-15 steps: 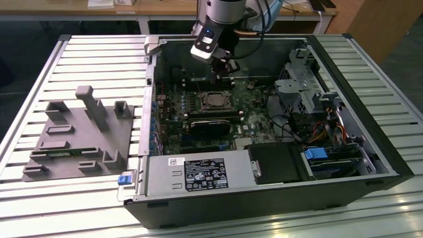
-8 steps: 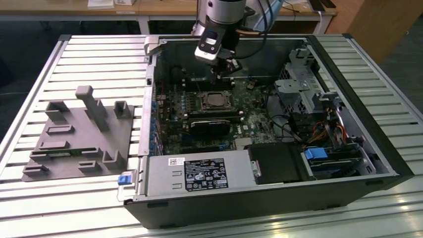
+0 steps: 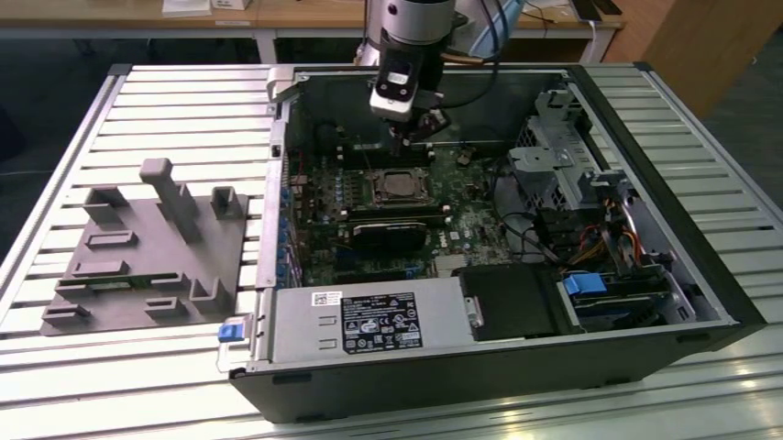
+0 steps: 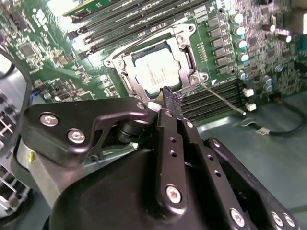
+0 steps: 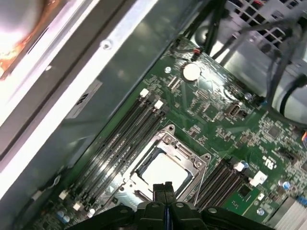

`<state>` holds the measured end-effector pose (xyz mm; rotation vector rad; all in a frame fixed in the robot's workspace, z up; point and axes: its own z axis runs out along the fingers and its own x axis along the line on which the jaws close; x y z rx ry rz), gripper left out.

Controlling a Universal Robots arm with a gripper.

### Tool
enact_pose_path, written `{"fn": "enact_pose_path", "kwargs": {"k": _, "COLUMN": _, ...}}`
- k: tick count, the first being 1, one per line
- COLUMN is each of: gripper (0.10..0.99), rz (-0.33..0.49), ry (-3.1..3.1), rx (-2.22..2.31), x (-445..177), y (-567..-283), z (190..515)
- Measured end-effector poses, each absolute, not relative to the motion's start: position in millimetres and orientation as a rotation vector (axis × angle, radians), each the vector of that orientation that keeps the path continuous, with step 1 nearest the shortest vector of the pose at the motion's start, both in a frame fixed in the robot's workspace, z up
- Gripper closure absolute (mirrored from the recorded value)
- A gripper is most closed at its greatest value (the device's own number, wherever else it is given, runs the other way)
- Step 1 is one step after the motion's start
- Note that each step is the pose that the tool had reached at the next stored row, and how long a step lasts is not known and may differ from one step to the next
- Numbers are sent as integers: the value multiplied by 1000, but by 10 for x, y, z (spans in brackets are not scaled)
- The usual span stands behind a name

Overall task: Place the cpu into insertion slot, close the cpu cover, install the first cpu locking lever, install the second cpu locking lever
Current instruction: 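Install the first cpu locking lever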

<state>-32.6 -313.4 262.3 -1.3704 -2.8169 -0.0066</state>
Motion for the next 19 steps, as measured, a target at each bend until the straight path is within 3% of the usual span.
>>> {"fn": "enact_pose_path", "kwargs": {"k": 19, "gripper": 980, "rz": -35, "ry": -2938, "rx": -1080, "x": -326, "y": -3134, "z": 2618}}
